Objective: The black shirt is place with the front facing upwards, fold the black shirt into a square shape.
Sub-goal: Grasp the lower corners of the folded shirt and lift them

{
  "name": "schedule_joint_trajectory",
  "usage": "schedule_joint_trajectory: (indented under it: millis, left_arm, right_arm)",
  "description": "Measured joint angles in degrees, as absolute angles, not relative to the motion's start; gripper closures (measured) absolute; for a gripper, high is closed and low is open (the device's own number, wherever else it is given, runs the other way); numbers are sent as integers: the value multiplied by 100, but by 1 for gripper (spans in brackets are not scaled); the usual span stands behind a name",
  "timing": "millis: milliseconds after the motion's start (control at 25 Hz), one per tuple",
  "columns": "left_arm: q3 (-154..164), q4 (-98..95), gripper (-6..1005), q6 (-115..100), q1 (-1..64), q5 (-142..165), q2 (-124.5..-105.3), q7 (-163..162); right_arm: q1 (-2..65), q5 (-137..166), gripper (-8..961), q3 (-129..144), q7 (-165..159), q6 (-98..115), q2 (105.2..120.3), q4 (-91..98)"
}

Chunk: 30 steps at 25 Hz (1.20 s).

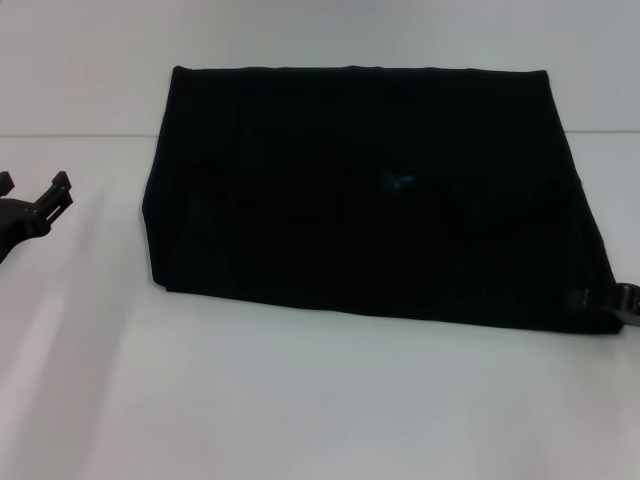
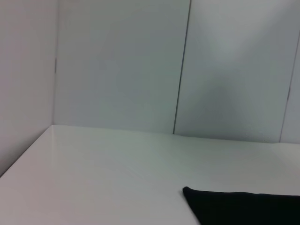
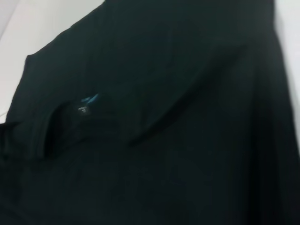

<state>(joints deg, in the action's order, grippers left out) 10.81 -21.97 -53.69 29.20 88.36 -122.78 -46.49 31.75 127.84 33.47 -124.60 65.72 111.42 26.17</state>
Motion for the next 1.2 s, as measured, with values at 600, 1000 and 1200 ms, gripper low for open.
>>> schedule_joint_trajectory:
  millis: [600,1000,1200]
  left_arm:
    - [1127,-2197,202,-5318,2858,8842,-12300,-4673]
    - [3257,-2448,200,-6036,2368,9204,-11796,-6413]
    - [3730,-2624,200,-6782,2450,10029,-11510,-6951]
  right_arm:
    - [3036,12789,803,3341,-12416,6611,11126,2665]
    - [3024,12757,899,3269,-12256,6742,11095,2731]
    - [3004,12752,899,3269,-12144,6798,11092,2741]
